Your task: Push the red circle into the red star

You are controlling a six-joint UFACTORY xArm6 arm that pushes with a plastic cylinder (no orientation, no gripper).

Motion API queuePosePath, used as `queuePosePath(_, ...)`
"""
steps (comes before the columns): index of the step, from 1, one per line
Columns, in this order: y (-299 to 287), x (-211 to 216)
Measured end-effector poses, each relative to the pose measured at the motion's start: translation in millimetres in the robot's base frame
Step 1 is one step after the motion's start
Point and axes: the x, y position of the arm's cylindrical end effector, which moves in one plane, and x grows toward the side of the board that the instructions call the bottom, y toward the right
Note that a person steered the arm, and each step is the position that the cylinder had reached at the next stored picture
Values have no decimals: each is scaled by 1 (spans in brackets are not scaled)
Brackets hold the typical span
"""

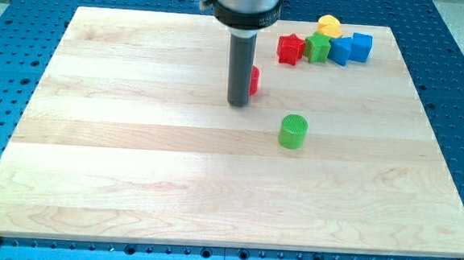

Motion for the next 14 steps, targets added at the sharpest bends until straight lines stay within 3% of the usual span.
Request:
queuePosePath(1, 41, -41)
queuePosePath(2, 30, -19)
queuePosePath(3, -25, -2)
queuePosePath(5, 50, -63)
queuePosePath(6, 0, -32)
queuePosePath(7, -11, -61)
queuePosePath(9, -30, -77)
queuePosePath(10, 8, -77)
queuePosePath(11, 8, -75)
queuePosePath(12, 22, -69)
queuePosePath(13, 46, -11)
queuePosePath(14, 116, 36)
